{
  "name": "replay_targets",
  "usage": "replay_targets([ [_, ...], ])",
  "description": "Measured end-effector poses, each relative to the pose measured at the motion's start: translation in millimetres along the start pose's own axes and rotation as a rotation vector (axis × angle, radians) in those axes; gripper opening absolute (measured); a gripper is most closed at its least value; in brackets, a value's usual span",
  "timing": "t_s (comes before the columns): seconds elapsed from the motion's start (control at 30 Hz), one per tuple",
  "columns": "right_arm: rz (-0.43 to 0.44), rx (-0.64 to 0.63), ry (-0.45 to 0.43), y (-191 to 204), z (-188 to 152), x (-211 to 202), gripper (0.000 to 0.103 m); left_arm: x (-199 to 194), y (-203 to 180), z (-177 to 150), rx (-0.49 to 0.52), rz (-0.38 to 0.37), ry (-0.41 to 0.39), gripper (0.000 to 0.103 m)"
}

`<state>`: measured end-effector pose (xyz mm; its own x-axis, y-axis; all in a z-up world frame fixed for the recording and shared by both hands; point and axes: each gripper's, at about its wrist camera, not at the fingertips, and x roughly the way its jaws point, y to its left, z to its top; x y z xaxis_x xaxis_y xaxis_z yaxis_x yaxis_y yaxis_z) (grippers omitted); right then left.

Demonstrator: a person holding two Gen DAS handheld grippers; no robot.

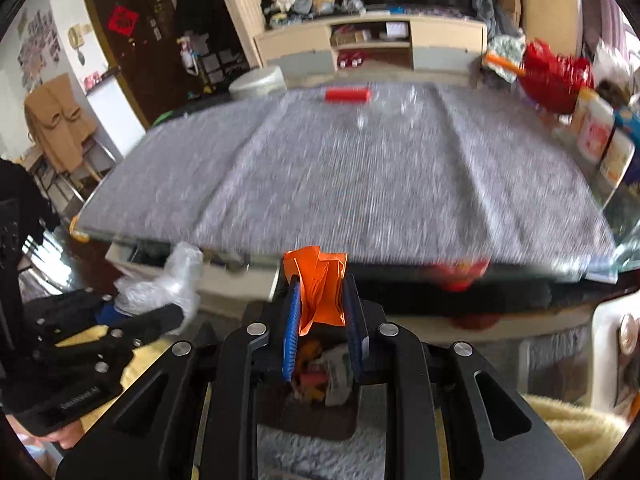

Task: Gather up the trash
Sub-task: 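Lower both tools into the bin and open both grippers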

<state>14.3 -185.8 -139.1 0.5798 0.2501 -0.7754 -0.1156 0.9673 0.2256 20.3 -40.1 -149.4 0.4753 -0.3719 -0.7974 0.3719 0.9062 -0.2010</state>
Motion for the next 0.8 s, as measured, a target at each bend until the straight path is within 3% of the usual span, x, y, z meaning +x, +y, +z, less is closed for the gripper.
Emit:
replay_targets([
  [0.33, 0.007, 0.053, 0.150, 0.0, -50.9, 56.2, 0.022, 59.5, 16.4, -59.3, -0.075, -0.021, 0.176, 0.021],
  [0.53, 0.004, 0.090, 0.223, -3.6, -63.5, 83.6, 0.022, 83.5, 22.0, -70.1, -0.094, -0.043, 0.248, 0.021],
  [0.8, 0.021, 0.114, 0.262, -3.2, -62.3, 97.2, 0.025, 93.4, 32.3, -71.7, -0.126, -0.044, 0.284, 0.026],
])
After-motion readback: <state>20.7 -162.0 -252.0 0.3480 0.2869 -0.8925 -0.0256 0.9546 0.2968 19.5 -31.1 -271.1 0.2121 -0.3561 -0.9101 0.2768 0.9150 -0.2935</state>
